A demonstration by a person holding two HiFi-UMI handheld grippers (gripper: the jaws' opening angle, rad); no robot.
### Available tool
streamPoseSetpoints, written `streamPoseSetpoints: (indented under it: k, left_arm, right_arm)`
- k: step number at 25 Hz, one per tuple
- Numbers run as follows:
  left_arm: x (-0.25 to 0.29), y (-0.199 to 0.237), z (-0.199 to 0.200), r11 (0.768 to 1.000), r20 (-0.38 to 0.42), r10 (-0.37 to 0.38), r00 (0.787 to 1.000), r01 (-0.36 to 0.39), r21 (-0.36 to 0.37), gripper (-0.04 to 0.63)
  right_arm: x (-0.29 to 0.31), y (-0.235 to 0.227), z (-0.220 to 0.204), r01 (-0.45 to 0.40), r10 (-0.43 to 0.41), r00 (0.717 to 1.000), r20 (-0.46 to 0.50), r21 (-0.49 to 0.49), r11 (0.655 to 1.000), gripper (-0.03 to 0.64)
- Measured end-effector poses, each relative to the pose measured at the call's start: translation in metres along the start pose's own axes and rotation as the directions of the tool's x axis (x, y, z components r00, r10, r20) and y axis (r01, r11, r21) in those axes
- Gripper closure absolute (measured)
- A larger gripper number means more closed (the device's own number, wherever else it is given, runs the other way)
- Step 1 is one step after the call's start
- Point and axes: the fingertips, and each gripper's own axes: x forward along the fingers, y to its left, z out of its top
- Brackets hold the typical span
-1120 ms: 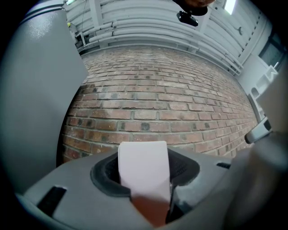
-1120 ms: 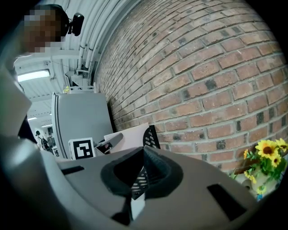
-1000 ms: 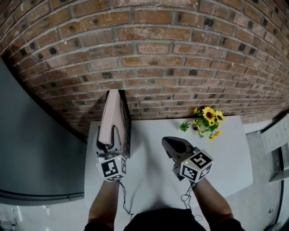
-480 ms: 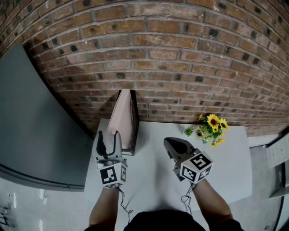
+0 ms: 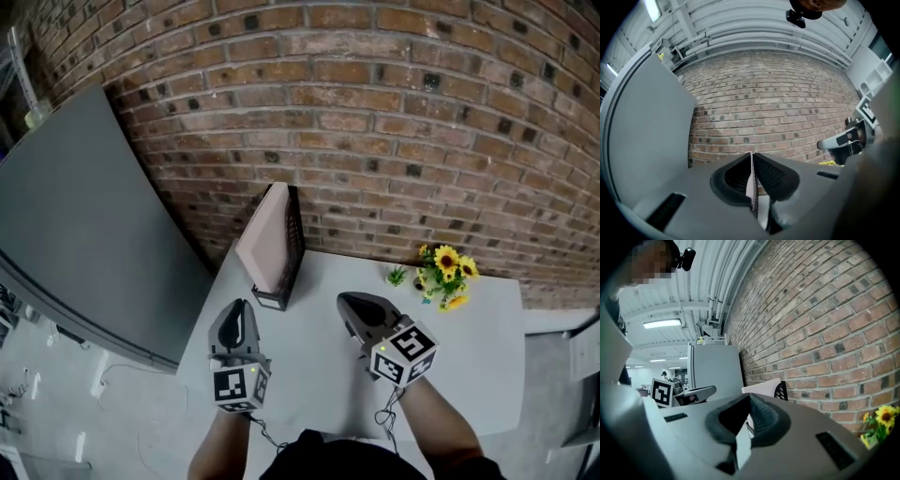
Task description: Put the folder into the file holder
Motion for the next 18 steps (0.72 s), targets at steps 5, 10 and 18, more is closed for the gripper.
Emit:
streamPoseSetpoints:
  k: [5, 10, 18]
  left_arm:
    - [-0.043, -0.052, 0.003, 0.998, -0.043, -0.046, 0.998, 0.044, -0.039, 0.588]
    - [-0.087, -0.106, 0.005, 0.992, -0.080, -0.106, 0.991, 0.100, -0.077, 0.589]
    - [-0.152, -0.147, 0.005, 0.989, -0.131, -0.089, 0.987, 0.072, -0.129, 0.589]
  right_arm:
    - [-0.040, 0.012, 0.002, -0.033, 0.033, 0.999, -0.005, -0.019, 0.999, 0.614]
    - [-0.084, 0.024, 0.003, -0.080, 0.079, 0.997, -0.007, -0.022, 0.997, 0.614]
    - [-0.129, 0.051, -0.016, -0.149, 0.149, 0.988, -0.038, 0.006, 0.989, 0.614]
